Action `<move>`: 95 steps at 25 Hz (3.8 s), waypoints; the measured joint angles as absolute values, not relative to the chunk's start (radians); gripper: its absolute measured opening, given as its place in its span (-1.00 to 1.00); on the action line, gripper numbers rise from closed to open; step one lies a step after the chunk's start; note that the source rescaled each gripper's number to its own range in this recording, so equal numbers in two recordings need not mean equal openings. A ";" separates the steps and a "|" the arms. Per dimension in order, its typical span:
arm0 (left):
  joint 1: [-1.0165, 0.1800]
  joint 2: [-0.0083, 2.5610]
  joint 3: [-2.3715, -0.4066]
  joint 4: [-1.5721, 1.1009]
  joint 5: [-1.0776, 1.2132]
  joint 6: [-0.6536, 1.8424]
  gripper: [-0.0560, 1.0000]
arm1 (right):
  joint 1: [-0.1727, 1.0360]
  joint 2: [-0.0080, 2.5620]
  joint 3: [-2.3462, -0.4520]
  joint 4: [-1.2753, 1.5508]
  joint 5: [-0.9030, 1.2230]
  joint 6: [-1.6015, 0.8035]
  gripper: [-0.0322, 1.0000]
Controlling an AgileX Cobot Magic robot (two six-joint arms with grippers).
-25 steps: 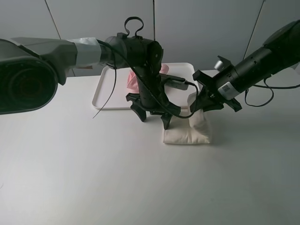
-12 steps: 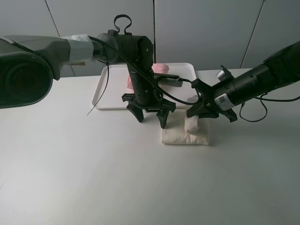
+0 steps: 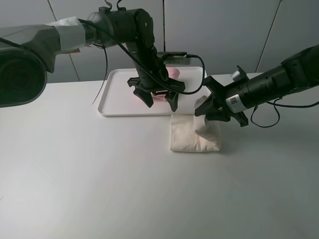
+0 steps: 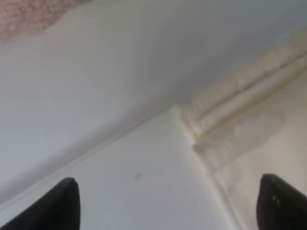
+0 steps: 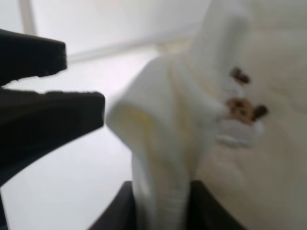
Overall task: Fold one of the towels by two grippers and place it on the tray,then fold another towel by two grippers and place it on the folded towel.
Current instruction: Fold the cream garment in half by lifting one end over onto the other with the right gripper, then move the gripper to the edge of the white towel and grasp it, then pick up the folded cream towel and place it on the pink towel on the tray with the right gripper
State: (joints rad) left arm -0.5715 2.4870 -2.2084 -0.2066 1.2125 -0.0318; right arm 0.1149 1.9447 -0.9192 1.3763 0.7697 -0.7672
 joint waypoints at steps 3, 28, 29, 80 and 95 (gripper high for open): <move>-0.551 2.487 -2.208 -0.208 1.215 -0.031 0.91 | 0.117 1.945 -0.919 1.456 0.818 -0.816 -0.07; -0.489 2.487 -2.167 -0.268 1.215 0.014 0.91 | -0.029 2.049 -0.931 1.176 0.786 -0.746 0.46; -0.489 2.487 -2.151 -0.272 1.215 0.017 0.91 | -0.029 2.061 -0.931 1.190 0.789 -0.759 0.46; -0.330 1.645 -0.982 -0.520 0.650 0.497 0.91 | 0.177 2.196 -1.859 1.279 1.055 -0.516 -0.80; -0.330 1.645 -0.924 -0.571 0.609 0.498 0.91 | 0.182 2.602 -2.101 1.396 0.962 -0.453 -0.80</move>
State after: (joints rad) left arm -0.3304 1.6450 -0.9237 -0.5709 0.6093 0.4984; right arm 0.1820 2.6017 -2.1013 1.3965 0.9622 -0.4531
